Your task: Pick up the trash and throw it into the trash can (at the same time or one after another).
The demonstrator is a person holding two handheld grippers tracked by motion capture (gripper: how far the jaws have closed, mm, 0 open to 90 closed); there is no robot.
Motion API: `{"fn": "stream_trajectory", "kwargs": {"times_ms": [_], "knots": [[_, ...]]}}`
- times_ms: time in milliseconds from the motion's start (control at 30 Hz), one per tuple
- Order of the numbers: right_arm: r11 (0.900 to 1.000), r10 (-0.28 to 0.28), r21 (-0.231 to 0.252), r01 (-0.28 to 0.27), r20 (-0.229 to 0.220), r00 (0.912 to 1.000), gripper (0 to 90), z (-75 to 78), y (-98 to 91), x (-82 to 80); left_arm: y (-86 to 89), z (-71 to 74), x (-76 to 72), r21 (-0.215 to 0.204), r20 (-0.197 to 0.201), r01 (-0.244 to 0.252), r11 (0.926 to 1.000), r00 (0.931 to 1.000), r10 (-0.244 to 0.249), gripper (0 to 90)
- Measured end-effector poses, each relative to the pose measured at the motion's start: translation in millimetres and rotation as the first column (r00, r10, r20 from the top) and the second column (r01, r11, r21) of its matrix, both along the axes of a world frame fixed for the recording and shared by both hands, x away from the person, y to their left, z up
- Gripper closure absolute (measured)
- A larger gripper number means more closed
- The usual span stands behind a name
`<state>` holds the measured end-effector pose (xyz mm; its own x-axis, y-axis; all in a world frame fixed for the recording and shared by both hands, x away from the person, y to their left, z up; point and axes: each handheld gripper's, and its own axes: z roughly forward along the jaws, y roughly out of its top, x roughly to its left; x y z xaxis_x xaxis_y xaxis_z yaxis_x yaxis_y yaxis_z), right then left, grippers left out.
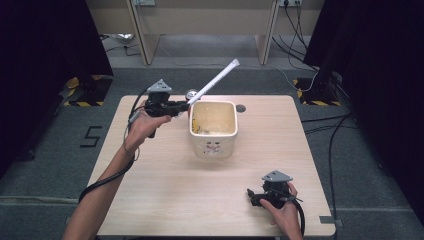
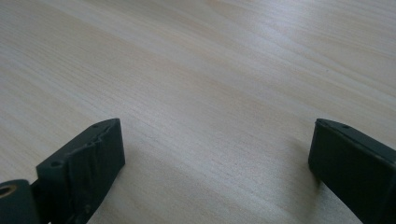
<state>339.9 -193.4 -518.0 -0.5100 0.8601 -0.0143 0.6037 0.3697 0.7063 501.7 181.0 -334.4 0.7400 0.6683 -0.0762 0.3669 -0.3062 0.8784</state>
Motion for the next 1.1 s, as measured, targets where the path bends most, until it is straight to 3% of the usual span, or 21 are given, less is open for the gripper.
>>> {"fn": "stream_trajectory", "kwargs": {"times_ms": [567,1100], "knots": [[1.0000,0.005,-0.003,-0.005,0.002,1.0000,4.1,0.0,0.1,-0.2,-43.4,-9.9,5.2,0.011,-0.029,0.063,0.9980,0.9976,-0.062,80.7],[1.0000,0.009,0.001,-0.009,-0.002,1.0000,4.1,0.0,0.9,-0.9,-55.8,-33.5,13.5,0.031,-0.081,0.068,0.9972,0.9946,-0.066,80.5]]}}
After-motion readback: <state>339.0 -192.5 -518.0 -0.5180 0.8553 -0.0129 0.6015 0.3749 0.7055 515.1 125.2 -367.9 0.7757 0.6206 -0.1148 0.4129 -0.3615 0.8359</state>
